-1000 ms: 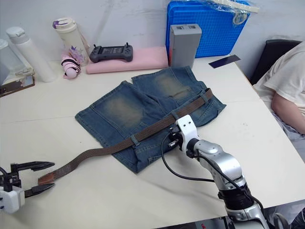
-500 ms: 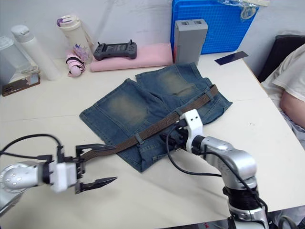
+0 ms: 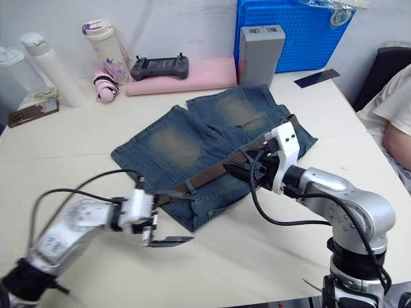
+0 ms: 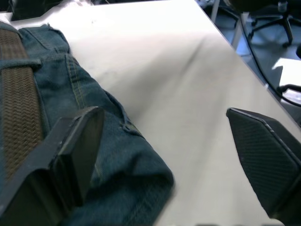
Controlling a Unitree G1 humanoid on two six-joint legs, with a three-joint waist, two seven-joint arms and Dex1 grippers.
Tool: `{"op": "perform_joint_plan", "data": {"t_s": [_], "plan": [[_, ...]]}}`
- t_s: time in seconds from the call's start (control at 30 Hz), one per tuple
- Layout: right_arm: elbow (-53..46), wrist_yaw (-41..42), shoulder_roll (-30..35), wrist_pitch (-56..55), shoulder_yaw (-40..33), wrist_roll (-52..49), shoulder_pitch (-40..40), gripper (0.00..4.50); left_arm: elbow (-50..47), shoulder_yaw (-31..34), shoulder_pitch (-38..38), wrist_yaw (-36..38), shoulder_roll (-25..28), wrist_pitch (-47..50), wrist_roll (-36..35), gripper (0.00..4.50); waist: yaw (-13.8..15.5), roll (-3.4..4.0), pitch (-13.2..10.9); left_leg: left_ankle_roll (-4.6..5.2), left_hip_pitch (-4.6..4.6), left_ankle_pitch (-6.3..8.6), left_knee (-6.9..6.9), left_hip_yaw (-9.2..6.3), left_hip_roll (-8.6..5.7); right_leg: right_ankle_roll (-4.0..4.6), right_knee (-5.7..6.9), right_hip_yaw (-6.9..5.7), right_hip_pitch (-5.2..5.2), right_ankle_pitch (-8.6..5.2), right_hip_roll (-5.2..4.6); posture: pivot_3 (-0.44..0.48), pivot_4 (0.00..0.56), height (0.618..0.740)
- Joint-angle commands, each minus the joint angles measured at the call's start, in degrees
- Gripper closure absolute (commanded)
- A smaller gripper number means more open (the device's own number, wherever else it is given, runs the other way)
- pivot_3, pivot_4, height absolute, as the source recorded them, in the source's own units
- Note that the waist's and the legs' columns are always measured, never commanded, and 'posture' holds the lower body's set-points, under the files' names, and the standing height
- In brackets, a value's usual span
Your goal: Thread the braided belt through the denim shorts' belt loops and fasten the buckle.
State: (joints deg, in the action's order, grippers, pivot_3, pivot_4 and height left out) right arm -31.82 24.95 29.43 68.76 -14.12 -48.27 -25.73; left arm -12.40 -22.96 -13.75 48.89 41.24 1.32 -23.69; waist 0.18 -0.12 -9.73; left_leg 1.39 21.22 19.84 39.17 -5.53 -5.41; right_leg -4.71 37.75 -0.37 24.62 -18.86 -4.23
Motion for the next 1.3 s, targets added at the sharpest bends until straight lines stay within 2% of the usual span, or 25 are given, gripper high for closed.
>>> {"op": "perform_joint_plan", "data": {"t_s": [0.03,0.13,0.2,0.37,0.47,0.5,0.6,0.7,0.83,1.03,1.23,1.3], "plan": [[-2.5,0.93,1.86,-1.43,-1.87,-2.36,-0.22,0.07,5.24,-1.98,-2.32,-1.11,-2.54,-2.15,10.25,0.0,-0.31,0.0,0.0,0.0,-0.01,0.0,-0.02,0.01,0.01,0.0,0.01,0.02,0.02,0.0,0.01,0.0,0.15,0.709],[-2.87,0.22,2.63,-2.43,-2.49,-2.55,-0.34,0.07,10.32,-3.23,-4.42,-1.61,-4.61,-5.09,17.2,0.0,-0.19,0.0,0.0,-0.08,-0.01,-0.05,-0.04,0.01,0.05,0.0,0.0,0.01,0.07,0.0,0.02,0.0,0.15,0.709],[-2.75,-0.16,3.01,-2.73,-2.61,-2.58,-0.42,0.0,12.6,-2.59,-4.9,-1.72,-5.5,-6.69,19.24,0.52,-0.01,0.01,0.01,-0.1,-0.04,-0.06,-0.03,0.01,0.04,0.0,0.0,0.02,0.03,0.0,0.01,0.0,0.15,0.709],[-1.69,0.75,5.85,-4.1,-1.79,-1.22,0.08,0.0,15.28,1.83,-5.52,-0.1,-2.58,-10.92,20.78,2.41,0.04,0.0,0.01,-0.09,-0.08,-0.07,0.02,0.01,0.02,0.0,0.01,0.02,-0.01,0.0,-0.03,0.0,0.15,0.709],[-0.11,1.47,9.31,-7.92,0.84,3.92,0.29,0.0,18.29,6.2,-6.1,2.07,2.4,-15.05,20.55,3.6,-0.46,0.0,0.02,-0.15,-0.09,-0.1,-0.03,0.01,0.08,0.01,0.04,0.03,0.04,0.0,0.02,0.0,0.15,0.709],[0.65,2.38,11.1,-10.16,2.46,6.59,0.62,0.0,20.75,7.59,-6.15,4.58,5.63,-17.19,20.25,4.02,-0.48,0.01,0.02,-0.16,-0.09,-0.11,-0.04,0.02,0.08,0.02,0.05,0.04,0.06,-0.01,0.02,0.0,0.15,0.709],[2.21,7.16,17.6,-19.45,9.37,15.99,3.11,0.0,30.03,10.43,-7.8,7.86,11.9,-24.67,21.53,4.02,-0.61,0.01,0.02,-0.18,-0.09,-0.11,-0.08,0.01,0.1,0.05,0.06,0.03,0.11,-0.03,0.04,0.0,0.15,0.709],[4.37,12.12,23.51,-31.38,17.67,27.14,5.5,0.0,39.2,11.6,-11.73,6.39,14.06,-30.6,24.88,4.02,-0.36,0.02,0.02,-0.17,-0.08,-0.11,-0.1,0.02,0.08,0.06,0.03,0.01,0.11,-0.03,0.02,0.0,0.15,0.709],[8.9,16.56,28.01,-45.78,27.29,41.06,6.29,0.0,46.51,11.09,-15.21,3.11,13.83,-37.14,30.22,4.02,-0.25,0.02,0.02,-0.14,-0.05,-0.09,-0.05,0.02,0.0,0.04,0.04,0.0,0.1,-0.02,-0.01,0.0,0.15,0.709],[20.56,16.0,25.16,-60.39,34.55,56.24,1.11,0.0,52.62,10.01,-16.45,-2.27,13.75,-43.58,36.98,4.02,-0.33,0.02,0.02,-0.2,-0.08,-0.13,-0.04,0.05,0.01,0.04,0.13,0.01,0.13,-0.02,0.0,0.0,0.15,0.709],[33.4,15.95,20.0,-66.5,38.2,65.17,-4.87,0.0,52.84,10.93,-15.9,-4.09,13.65,-44.62,36.76,4.02,-0.43,-0.01,0.07,-0.27,-0.18,-0.17,-0.04,0.04,0.04,0.05,0.22,0.02,0.08,-0.02,0.03,0.0,0.15,0.709],[36.85,17.03,18.42,-67.15,38.74,66.06,-5.67,0.54,52.42,11.11,-15.54,-4.23,13.75,-44.66,36.45,4.06,-0.44,-0.1,0.14,-0.27,-0.22,-0.17,-0.01,0.05,0.03,0.05,0.24,0.02,0.04,-0.02,0.03,0.0,0.15,0.709]]}}
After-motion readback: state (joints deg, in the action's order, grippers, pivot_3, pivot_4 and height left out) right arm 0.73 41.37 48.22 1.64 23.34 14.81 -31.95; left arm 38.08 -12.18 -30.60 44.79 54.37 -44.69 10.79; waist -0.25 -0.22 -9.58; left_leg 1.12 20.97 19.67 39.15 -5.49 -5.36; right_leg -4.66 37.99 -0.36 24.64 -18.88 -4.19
